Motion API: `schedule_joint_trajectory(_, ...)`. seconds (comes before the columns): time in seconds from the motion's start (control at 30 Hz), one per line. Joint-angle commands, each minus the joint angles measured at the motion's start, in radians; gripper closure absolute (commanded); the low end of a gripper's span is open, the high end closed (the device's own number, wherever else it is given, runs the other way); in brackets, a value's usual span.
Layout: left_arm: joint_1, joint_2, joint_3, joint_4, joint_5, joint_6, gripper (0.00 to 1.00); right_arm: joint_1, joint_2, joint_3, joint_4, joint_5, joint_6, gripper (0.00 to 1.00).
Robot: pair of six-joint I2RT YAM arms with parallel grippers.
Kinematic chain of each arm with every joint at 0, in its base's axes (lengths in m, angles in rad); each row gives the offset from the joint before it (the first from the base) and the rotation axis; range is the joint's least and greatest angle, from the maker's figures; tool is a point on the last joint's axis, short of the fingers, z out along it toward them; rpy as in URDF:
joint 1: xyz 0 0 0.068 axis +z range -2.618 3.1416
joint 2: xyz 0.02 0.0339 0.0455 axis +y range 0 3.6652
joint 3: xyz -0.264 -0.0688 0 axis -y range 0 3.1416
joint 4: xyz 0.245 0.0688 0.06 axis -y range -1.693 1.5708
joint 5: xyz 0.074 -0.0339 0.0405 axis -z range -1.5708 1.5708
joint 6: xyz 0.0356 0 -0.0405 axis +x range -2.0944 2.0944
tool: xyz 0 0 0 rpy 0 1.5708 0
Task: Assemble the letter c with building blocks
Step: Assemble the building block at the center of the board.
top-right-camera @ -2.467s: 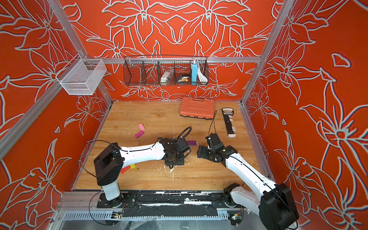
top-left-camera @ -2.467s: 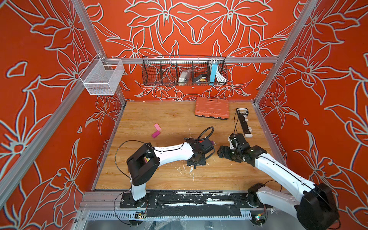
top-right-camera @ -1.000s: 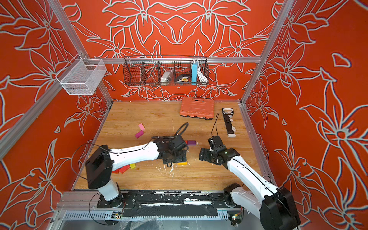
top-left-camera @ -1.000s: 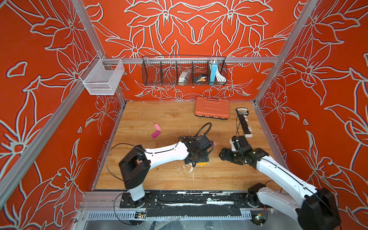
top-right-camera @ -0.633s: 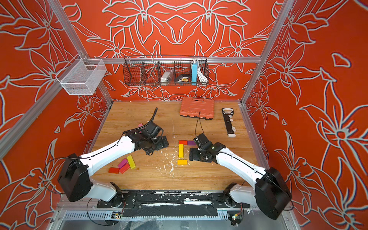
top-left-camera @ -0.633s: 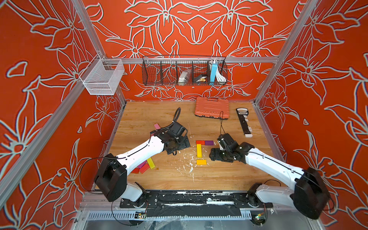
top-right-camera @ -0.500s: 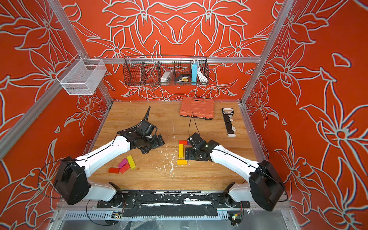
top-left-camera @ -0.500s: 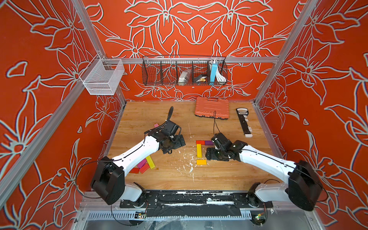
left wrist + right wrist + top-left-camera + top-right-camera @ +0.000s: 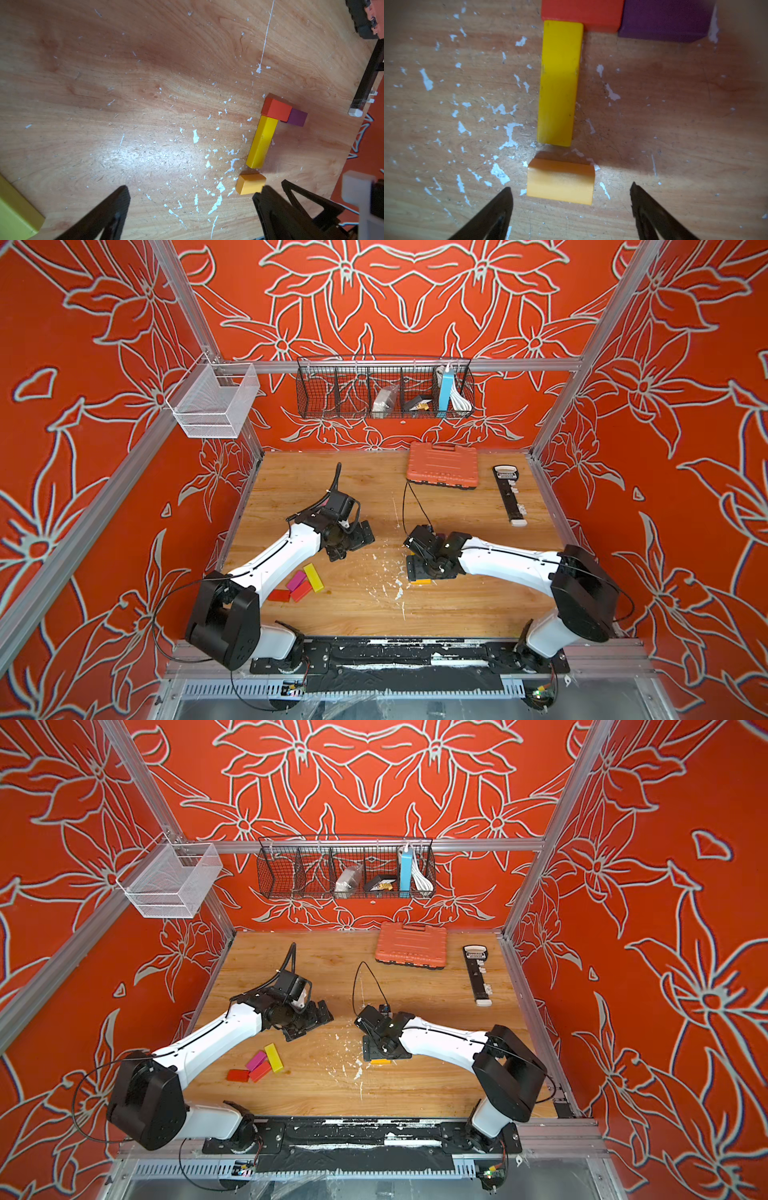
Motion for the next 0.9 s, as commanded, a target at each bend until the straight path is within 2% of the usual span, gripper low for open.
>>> schedule_joint_trajectory(0.0,0.012,-0.009,-0.010,0.014,0.025,0.021,0.01,0.016,0.029,0.031,-0.042,0.049,0.041,0.09)
schedule_joint_trajectory(0.27,0.015,-0.003,-0.008,0.022,0.033,0.023,0.01,0.052,0.088,0.070,-0.056,0.061,0.050,0.08)
schedule_joint_trajectory(0.57,0.017,0.004,-0.005,0.025,0.038,0.024,0.01,0.058,0.134,0.089,-0.059,0.032,0.056,0.18)
schedule_joint_trajectory(0.87,0.021,0.008,-0.009,0.026,0.045,0.035,0.01,0.075,0.166,0.084,-0.058,0.032,0.094,0.21)
